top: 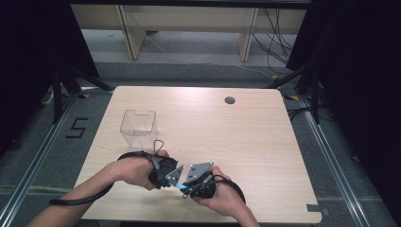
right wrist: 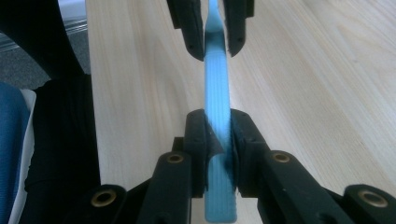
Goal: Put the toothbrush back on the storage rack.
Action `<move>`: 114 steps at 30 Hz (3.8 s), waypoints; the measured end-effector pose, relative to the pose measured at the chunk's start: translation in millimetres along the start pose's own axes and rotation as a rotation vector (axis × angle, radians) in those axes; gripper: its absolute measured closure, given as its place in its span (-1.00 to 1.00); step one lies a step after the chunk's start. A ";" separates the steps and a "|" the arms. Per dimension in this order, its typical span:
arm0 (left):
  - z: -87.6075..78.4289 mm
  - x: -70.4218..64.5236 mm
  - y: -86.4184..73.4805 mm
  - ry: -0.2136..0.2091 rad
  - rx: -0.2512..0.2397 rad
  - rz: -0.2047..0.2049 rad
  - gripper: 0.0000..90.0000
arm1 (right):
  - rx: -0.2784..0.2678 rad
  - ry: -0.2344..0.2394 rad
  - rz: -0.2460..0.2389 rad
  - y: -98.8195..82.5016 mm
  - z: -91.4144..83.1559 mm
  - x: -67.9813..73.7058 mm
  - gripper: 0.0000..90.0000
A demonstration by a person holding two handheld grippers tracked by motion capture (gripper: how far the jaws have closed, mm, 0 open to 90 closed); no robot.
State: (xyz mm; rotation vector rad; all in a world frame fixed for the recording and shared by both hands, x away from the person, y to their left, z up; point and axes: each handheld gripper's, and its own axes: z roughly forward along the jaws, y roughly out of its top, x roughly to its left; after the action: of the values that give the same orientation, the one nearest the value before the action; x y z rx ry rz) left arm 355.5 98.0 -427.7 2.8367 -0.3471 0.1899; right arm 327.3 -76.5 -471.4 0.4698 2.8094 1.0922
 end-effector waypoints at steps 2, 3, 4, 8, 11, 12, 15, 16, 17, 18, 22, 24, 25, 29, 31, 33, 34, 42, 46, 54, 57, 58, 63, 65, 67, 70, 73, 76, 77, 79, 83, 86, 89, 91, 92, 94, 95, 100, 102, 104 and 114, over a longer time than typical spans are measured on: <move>-6.3 -3.4 -3.9 0.047 -0.058 -0.023 0.42 | -0.006 -0.013 0.013 -2.7 -1.1 -0.6 0.75; -9.5 -5.1 -6.7 0.066 -0.099 -0.036 0.38 | -0.006 -0.027 0.011 -4.4 -2.4 -2.0 0.75; -13.2 -7.0 -9.9 0.092 -0.140 -0.049 0.26 | -0.004 -0.038 0.065 -9.8 -4.9 -3.1 0.75; -24.6 -15.8 -26.1 0.176 -0.331 -0.146 0.11 | -0.036 -0.085 0.092 -18.6 -9.0 -9.3 0.75; -26.8 -25.7 -38.5 0.199 -0.455 -0.220 -0.03 | -0.060 -0.142 0.147 -25.3 -17.4 -13.7 0.75; -24.6 -29.8 -43.0 0.199 -0.526 -0.274 -0.07 | -0.079 -0.161 0.164 -26.8 -19.9 -14.9 0.75; -16.5 -36.4 -53.7 0.170 -0.605 -0.365 -0.15 | -0.148 -0.202 0.184 -29.2 -27.7 -19.5 0.75; -12.0 -38.4 -57.0 0.168 -0.635 -0.401 -0.19 | -0.171 -0.218 0.196 -29.4 -30.3 -20.2 0.75; -7.6 -39.1 -60.3 0.170 -0.662 -0.451 -0.23 | -0.219 -0.251 0.208 -29.0 -35.1 -21.4 0.75; -3.4 -38.7 -64.0 0.167 -0.686 -0.497 -0.23 | -0.219 -0.251 0.208 -29.0 -35.1 -21.4 0.75; 10.0 -33.5 -74.2 0.193 -0.780 -0.671 -0.24 | -0.306 -0.301 0.223 -26.3 -42.1 -21.1 0.75; 14.2 -30.0 -76.4 0.224 -0.830 -0.737 -0.24 | -0.341 -0.327 0.220 -25.4 -44.0 -20.9 0.75; 14.2 -28.9 -77.2 0.231 -0.842 -0.771 -0.24 | -0.354 -0.328 0.218 -25.1 -44.7 -20.8 0.75; 15.4 -20.9 -77.7 0.226 -0.950 -0.845 -0.26 | -0.410 -0.346 0.221 -23.5 -45.0 -18.4 0.75; 14.1 -17.5 -76.1 0.223 -0.974 -0.873 -0.28 | -0.418 -0.345 0.212 -22.4 -45.1 -17.4 0.75; 13.0 -14.5 -73.6 0.218 -1.011 -0.900 -0.29 | -0.445 -0.339 0.196 -21.1 -43.4 -17.7 0.75; 11.8 -13.4 -72.1 0.219 -1.020 -0.912 -0.30 | -0.438 -0.322 0.209 -20.5 -42.9 -16.4 0.75; 3.7 -4.0 -63.1 0.195 -1.100 -0.947 -0.30 | -0.463 -0.345 0.194 -19.0 -43.9 -13.8 0.75; 1.5 -0.4 -58.8 0.171 -1.125 -0.964 -0.29 | -0.482 -0.345 0.185 -15.9 -42.2 -12.1 0.75; -1.4 7.2 -52.4 0.145 -1.160 -0.986 -0.22 | -0.470 -0.314 0.187 -11.5 -39.6 -7.8 0.75; -1.9 9.0 -51.6 0.143 -1.160 -0.988 -0.19 | -0.481 -0.329 0.163 -10.8 -39.4 -8.7 0.75; -1.9 9.3 -51.4 0.142 -1.161 -0.990 -0.17 | -0.486 -0.334 0.176 -10.7 -39.5 -8.0 0.75; -2.1 12.0 -49.7 0.145 -1.168 -0.990 -0.11 | -0.502 -0.331 0.173 -9.6 -37.6 -7.3 0.75; -1.9 13.0 -49.0 0.140 -1.170 -0.987 -0.09 | -0.502 -0.338 0.167 -9.4 -37.9 -7.4 0.75; -1.6 13.7 -48.1 0.136 -1.175 -0.987 -0.05 | -0.510 -0.324 0.172 -8.8 -37.3 -7.0 0.75; -1.2 14.8 -46.6 0.121 -1.187 -0.986 0.03 | -0.494 -0.315 0.189 -8.0 -37.7 -5.3 0.75; -0.8 16.0 -46.2 0.113 -1.210 -0.993 0.13 | -0.493 -0.314 0.190 -8.1 -37.3 -5.1 0.75; -1.4 17.3 -46.7 0.116 -1.227 -0.993 0.28 | -0.497 -0.322 0.194 -8.4 -36.4 -4.8 0.75; -1.6 17.5 -46.6 0.116 -1.231 -0.992 0.33 | -0.497 -0.326 0.193 -8.4 -36.2 -4.8 0.75; -2.3 17.8 -46.4 0.120 -1.238 -0.985 0.41 | -0.485 -0.325 0.193 -8.1 -36.1 -4.3 0.75; -3.5 17.2 -45.8 0.130 -1.250 -0.971 0.58 | -0.483 -0.329 0.194 -7.5 -32.9 -4.2 0.74; -4.5 16.4 -44.1 0.122 -1.265 -0.945 0.69 | -0.483 -0.341 0.169 -6.6 -29.8 -4.9 0.74; -7.0 14.6 -40.1 0.114 -1.260 -0.911 0.76 | -0.469 -0.342 0.165 -5.2 -25.9 -3.7 0.72; -7.9 13.9 -37.9 0.119 -1.254 -0.889 0.80 | -0.457 -0.335 0.161 -4.0 -23.7 -3.2 0.71; -8.7 13.4 -36.8 0.126 -1.243 -0.880 0.81 | -0.453 -0.333 0.160 -3.4 -23.1 -3.0 0.71; -9.5 13.2 -35.6 0.134 -1.238 -0.866 0.82 | -0.445 -0.327 0.157 -2.1 -21.8 -2.2 0.70; -9.8 13.1 -35.3 0.138 -1.234 -0.863 0.82 | -0.456 -0.332 0.159 -1.4 -20.2 -1.8 0.69; -11.9 12.4 -35.8 0.167 -1.210 -0.842 0.83 | -0.433 -0.312 0.161 -0.3 -19.4 -2.5 0.50; -13.4 12.0 -36.7 0.188 -1.200 -0.841 0.83 | -0.440 -0.319 0.163 -0.6 -18.3 -2.9 0.34; -15.4 11.6 -38.2 0.220 -1.185 -0.836 0.83 | -0.436 -0.318 0.177 -1.3 -18.7 -3.3 0.21; -29.3 12.0 -51.9 0.372 -1.116 -0.822 0.84 | -0.446 -0.355 0.206 -11.9 -30.0 -6.4 0.06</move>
State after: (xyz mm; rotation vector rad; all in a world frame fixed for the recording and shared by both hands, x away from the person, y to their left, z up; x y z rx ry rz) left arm 377.5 152.3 -411.0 1.5943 0.6113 0.2346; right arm 324.6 -106.2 -457.4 0.8174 2.1674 1.4554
